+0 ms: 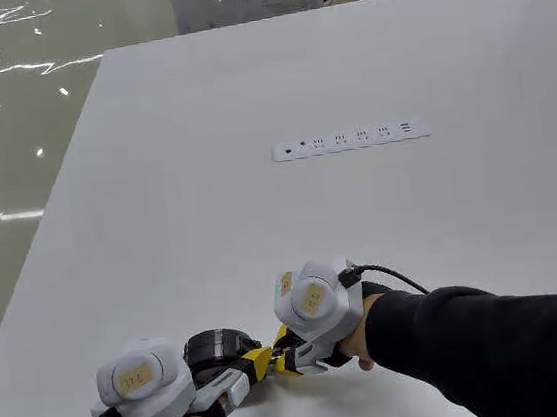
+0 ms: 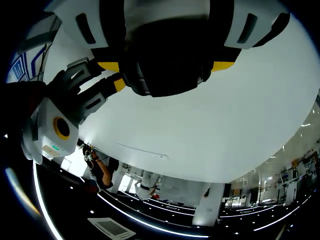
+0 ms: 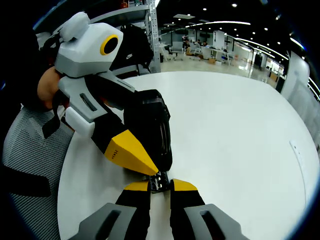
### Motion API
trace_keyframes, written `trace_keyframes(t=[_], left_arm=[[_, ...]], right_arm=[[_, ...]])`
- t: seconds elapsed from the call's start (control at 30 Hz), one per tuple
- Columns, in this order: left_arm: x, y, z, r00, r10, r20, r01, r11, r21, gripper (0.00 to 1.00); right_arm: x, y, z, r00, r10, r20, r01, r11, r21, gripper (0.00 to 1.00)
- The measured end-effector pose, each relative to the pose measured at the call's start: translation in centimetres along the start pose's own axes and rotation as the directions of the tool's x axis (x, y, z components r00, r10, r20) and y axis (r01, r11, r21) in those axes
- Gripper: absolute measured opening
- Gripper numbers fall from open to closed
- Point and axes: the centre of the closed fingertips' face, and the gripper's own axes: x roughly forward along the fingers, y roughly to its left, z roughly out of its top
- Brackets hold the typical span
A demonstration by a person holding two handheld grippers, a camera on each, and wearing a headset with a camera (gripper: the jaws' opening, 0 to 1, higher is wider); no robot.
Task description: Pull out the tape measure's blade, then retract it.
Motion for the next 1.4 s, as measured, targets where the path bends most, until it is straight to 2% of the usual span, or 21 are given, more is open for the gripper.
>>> trace_keyframes(t=[1.4], left_arm=[[0.16,-0.03,0.01,1.0000,-0.006,0.002,0.006,1.000,-0.011,0.63]], right_arm=[[0.52,-0.07,0.45,1.0000,-0.001,-0.002,0.001,1.000,-0.017,0.11]])
